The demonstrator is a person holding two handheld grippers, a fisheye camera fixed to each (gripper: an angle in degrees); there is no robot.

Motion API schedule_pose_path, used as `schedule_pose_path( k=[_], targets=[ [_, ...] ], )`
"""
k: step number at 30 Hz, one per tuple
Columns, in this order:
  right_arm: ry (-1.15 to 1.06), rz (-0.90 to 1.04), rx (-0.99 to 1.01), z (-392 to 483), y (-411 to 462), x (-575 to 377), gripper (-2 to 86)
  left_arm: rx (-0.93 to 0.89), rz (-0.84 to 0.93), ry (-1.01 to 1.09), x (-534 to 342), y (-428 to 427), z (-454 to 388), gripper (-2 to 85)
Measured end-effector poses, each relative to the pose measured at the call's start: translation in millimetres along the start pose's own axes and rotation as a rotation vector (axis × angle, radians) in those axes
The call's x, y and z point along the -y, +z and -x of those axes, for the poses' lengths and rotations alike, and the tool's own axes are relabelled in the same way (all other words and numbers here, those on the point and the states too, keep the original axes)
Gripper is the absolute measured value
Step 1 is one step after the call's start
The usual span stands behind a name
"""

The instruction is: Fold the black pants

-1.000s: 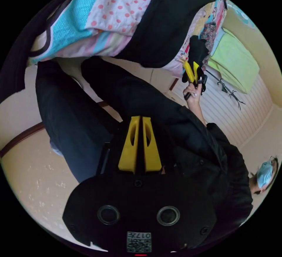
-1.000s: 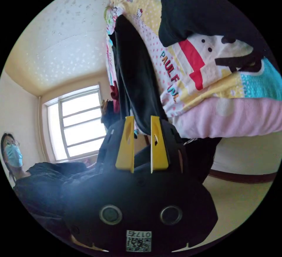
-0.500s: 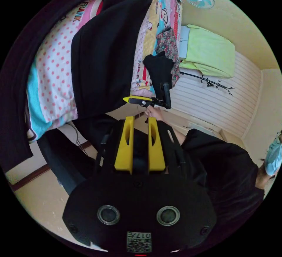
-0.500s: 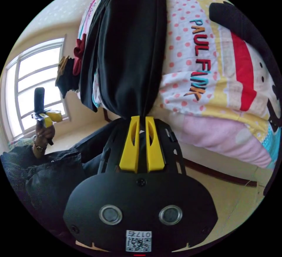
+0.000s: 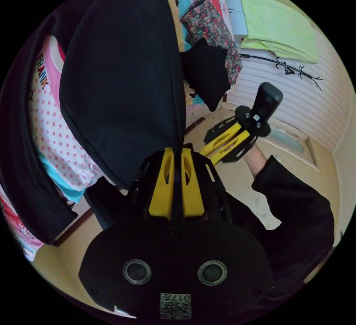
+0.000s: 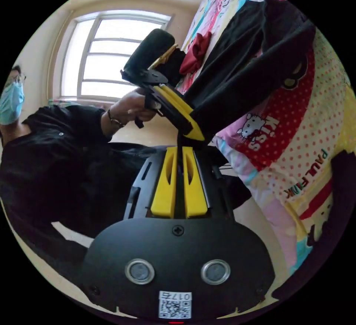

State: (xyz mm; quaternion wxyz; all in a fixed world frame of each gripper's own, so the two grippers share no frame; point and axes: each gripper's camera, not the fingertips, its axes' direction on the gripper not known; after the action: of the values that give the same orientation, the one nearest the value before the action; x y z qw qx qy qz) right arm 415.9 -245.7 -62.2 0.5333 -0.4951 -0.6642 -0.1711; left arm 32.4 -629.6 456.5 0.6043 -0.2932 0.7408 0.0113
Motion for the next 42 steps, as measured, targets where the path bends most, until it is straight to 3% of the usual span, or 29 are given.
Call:
schedule_pose_path(
  k=[6,10,13,15,18,22,25,27,32,35,38,42],
  targets=[
    [0.266,-0.379,-0.196,-103.4,-143.6,105.2,16.2,-0.179,-0.099,0.031,-47.8,-13.0,19.6,2.0],
    [0.350,-0.513,-0.192,-166.3,-158.5,218.8,18.6,-0.274,-0.165,0.003,-79.7,-24.5,38.6,2.1],
    [0.511,-0.598,-0.220,-200.0,-140.9,295.7,17.6,-0.331,-0.197,0.028,-103.3,-42.3,50.1,2.1],
    [0.665,-0.614,-0.341,-206.4,-127.5,336.7,7.3,-0.373,-0.221,0.038,-120.7,-56.0,60.5,2.1],
    [0.515,-0.654,-0.505,-157.4,-93.4,393.1,4.0,-0.510,-0.300,0.035,-162.9,-86.7,94.6,2.0],
    [0.417,-0.604,-0.551,-114.6,-14.8,481.1,3.7,-0.728,-0.392,-0.065,-239.1,-128.6,176.4,2.0],
    [0.458,-0.556,-0.507,-116.7,62.9,551.4,4.6,-0.643,-0.491,-0.174,-300.2,-161.8,239.2,2.6],
    [0.403,-0.496,-0.480,-128.6,127.0,590.0,6.5,-0.611,-0.465,-0.262,-326.1,-174.0,280.8,3.2],
    [0.285,-0.441,-0.360,-126.3,204.4,561.1,8.1,-0.355,-0.317,-0.544,-381.3,-202.6,375.1,8.2],
    [0.257,-0.343,-0.481,-111.2,243.1,481.1,8.9,-0.234,-0.372,-0.475,-391.9,-235.6,368.7,8.6],
    [0.339,-0.264,-0.571,-105.5,276.8,380.0,9.6,-0.245,-0.412,-0.404,-379.3,-249.2,363.8,11.3],
    [0.502,-0.185,-0.489,-107.8,336.6,259.1,9.9,-0.238,-0.355,-0.317,-343.1,-245.0,362.8,12.1]
  ],
)
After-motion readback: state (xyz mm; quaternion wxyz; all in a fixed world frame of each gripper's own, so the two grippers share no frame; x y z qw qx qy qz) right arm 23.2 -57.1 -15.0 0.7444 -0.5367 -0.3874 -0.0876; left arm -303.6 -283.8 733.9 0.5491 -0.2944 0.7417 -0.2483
